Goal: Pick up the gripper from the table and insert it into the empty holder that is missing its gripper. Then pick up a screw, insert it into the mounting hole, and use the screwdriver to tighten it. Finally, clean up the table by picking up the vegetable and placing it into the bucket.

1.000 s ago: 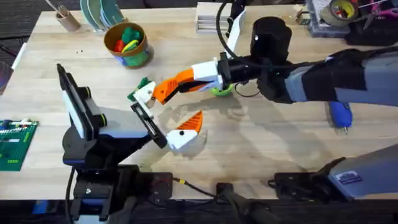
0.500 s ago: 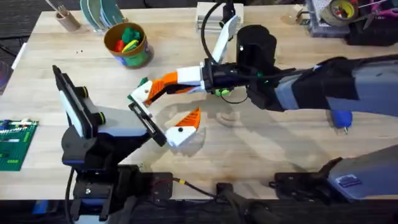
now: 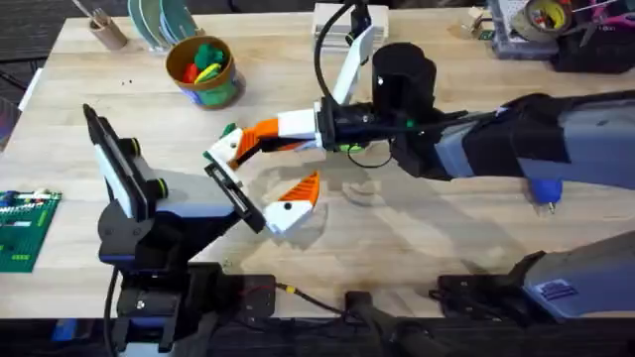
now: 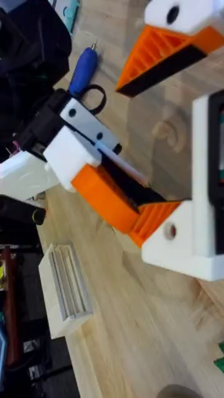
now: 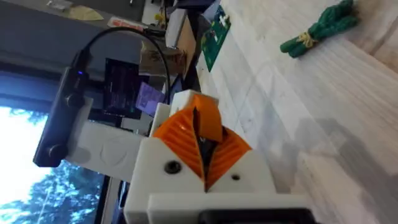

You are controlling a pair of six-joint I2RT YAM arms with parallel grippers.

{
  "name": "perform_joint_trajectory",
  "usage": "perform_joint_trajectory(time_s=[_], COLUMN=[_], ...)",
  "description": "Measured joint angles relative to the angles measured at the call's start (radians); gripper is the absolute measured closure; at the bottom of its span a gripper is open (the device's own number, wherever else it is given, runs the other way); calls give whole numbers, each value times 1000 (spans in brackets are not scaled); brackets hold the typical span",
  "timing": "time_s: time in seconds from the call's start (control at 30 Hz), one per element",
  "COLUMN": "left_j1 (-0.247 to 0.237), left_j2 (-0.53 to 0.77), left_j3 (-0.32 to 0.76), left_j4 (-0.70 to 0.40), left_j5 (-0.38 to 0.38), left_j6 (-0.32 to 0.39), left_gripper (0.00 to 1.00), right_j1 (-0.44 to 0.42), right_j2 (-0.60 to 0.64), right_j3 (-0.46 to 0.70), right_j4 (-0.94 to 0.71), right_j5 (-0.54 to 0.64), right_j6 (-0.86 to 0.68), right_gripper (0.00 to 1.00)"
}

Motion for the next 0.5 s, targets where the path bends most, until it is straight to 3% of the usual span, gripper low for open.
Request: perform_joint_trajectory(time_s=[0.5], left_j1=[0], left_j2=[0], left_j3=[0], left_j4=[0], left_j5=[0], left_j6=[0], left_gripper=[7], right_j1=[3], right_j2=[0], right_j3=[1], right_j4=[-1], right_j5=[3], right_j6=[-30], right_gripper=[992])
